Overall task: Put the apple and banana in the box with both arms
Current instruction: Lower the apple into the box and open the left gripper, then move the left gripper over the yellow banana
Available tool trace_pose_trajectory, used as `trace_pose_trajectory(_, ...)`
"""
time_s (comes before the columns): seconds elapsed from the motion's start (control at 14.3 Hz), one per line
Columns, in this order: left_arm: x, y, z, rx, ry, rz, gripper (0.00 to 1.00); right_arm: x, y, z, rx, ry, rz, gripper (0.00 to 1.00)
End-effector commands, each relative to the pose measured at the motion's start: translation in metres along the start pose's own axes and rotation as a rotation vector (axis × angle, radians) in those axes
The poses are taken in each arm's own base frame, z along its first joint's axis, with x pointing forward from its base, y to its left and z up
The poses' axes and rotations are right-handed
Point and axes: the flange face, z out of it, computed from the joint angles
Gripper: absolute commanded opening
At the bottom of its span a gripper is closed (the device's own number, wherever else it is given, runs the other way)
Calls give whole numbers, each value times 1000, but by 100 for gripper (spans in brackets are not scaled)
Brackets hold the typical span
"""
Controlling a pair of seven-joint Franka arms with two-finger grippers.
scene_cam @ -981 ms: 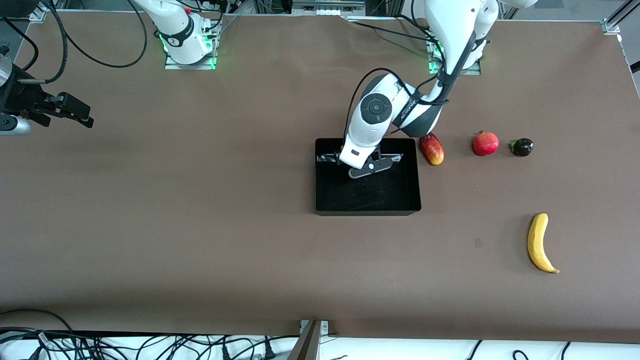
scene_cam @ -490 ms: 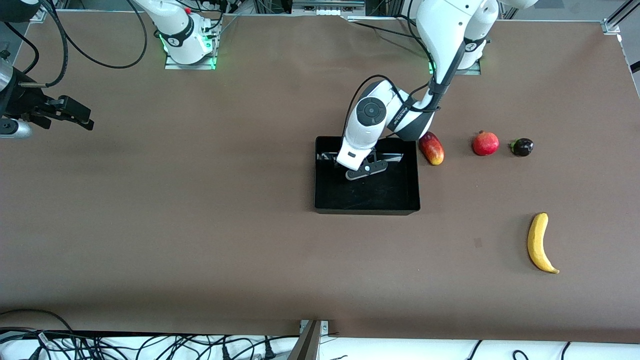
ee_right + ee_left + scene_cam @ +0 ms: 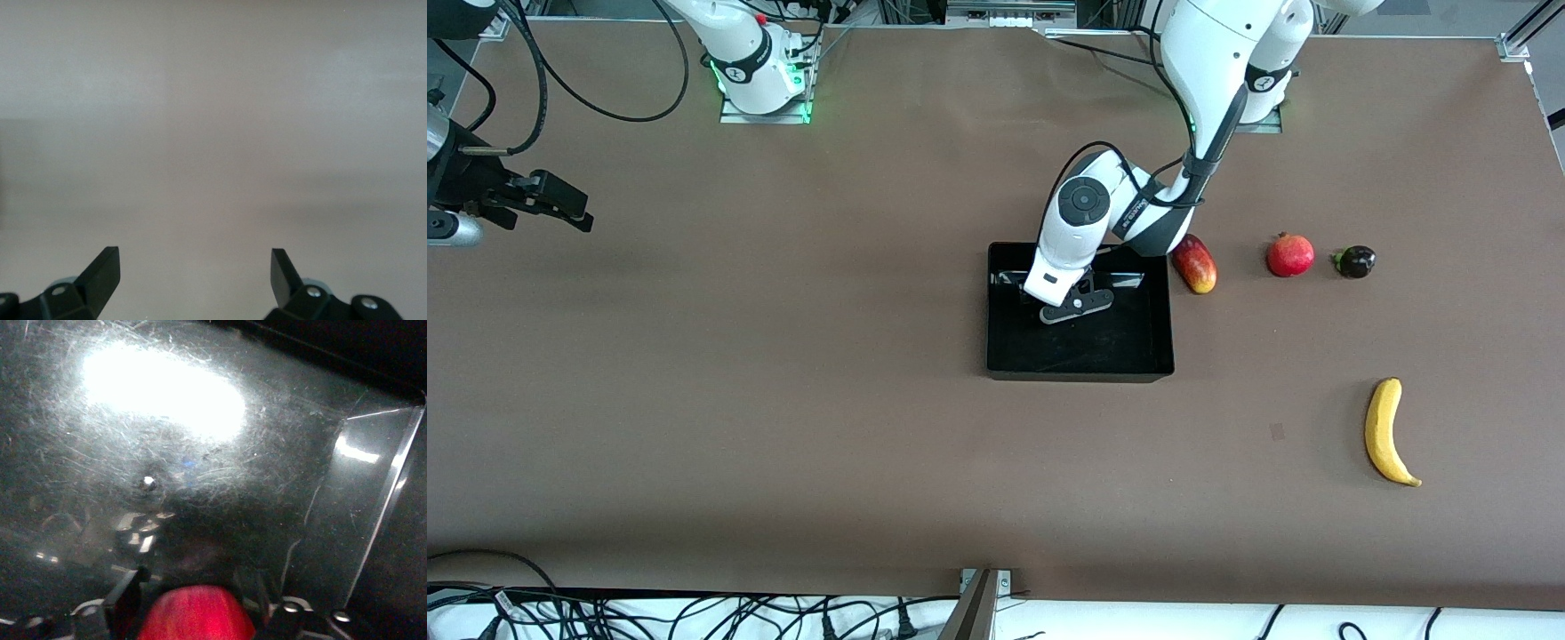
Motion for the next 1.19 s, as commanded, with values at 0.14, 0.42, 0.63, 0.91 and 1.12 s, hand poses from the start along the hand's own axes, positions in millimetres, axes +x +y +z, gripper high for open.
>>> trace_pose_trajectory(0.14,8,4,-23,54,-8,-13,100,3,4,-5,-4,11,-12,100)
trace_pose_trajectory(0.42,89,-37,-106,94,-28,-51,100,4,4,-6,-4,15,-12,100)
trace_pose_trajectory(0.63,155,-103,-148,73,-31,38,100,4,4,-6,-4,15,-12,100)
trace_pose_trajectory(0.91,230,-205,-155,83,-33,186,100,4,4,-6,-4,15,-12,100)
trace_pose_trajectory(1.12,275,-291,-143,108,-45,325,100,4,4,-6,-4,15,-12,100)
